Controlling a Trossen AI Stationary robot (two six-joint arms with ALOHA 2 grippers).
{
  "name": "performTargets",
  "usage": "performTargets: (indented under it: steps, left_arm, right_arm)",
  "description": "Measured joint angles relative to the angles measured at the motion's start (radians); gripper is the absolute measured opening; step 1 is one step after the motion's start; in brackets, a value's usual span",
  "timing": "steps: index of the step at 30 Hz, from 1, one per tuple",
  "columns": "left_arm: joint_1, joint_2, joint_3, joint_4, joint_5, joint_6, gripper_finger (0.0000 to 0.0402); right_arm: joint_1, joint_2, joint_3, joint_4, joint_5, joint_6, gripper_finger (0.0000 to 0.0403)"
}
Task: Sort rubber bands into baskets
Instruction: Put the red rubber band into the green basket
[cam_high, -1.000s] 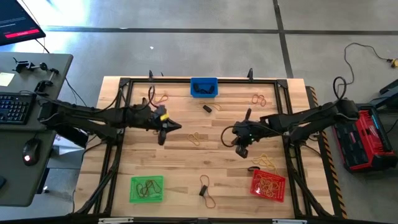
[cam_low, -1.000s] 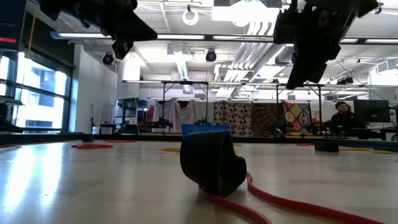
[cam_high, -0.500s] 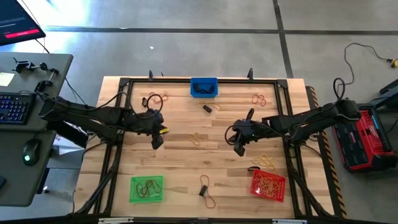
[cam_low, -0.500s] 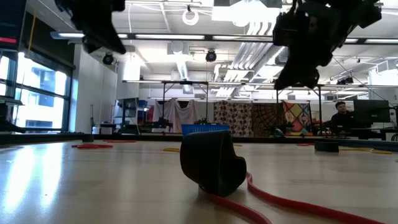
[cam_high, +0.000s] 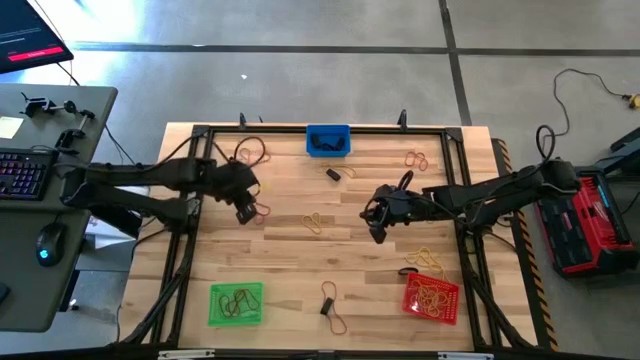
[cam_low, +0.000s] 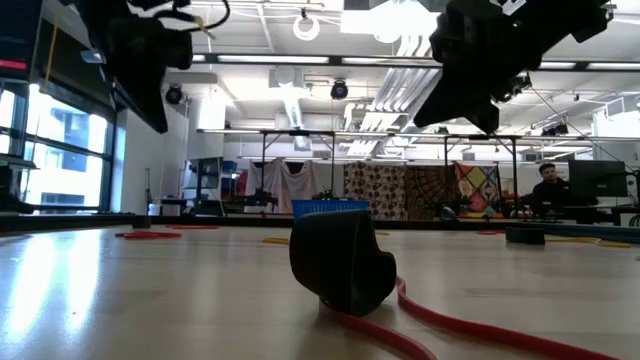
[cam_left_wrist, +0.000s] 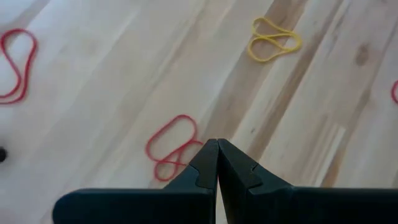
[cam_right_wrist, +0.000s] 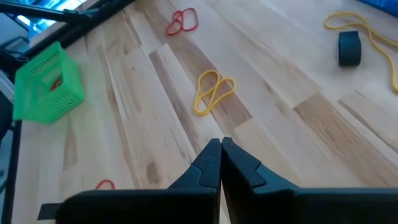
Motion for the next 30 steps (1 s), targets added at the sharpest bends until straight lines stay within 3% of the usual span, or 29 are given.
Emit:
performTargets:
  steps: [11, 17, 26, 30]
  left_arm:
    - [0.206, 0.099, 0.000, -0.055, 0.237, 0.186, 0.0000]
    - [0.209, 0.167, 0.000, -0.075, 0.244, 0.259, 0.0014]
    - [0.190, 0.235, 0.000, -0.077, 0.184, 0.306, 0.0085]
    - [0.205, 0.244, -0.015, -0.059, 0.236, 0.376, 0.0102]
  right_arm:
    - [0.000, 0.000, 0.000, 0.013, 0.004, 0.072, 0.0000]
    - [0.000, 0.000, 0.000, 0.037, 0.005, 0.072, 0.0000]
    - [0.000, 0.000, 0.000, 0.039, 0.005, 0.080, 0.0000]
    - [0.000, 0.000, 0.000, 0.038, 0.012, 0.079, 0.0000]
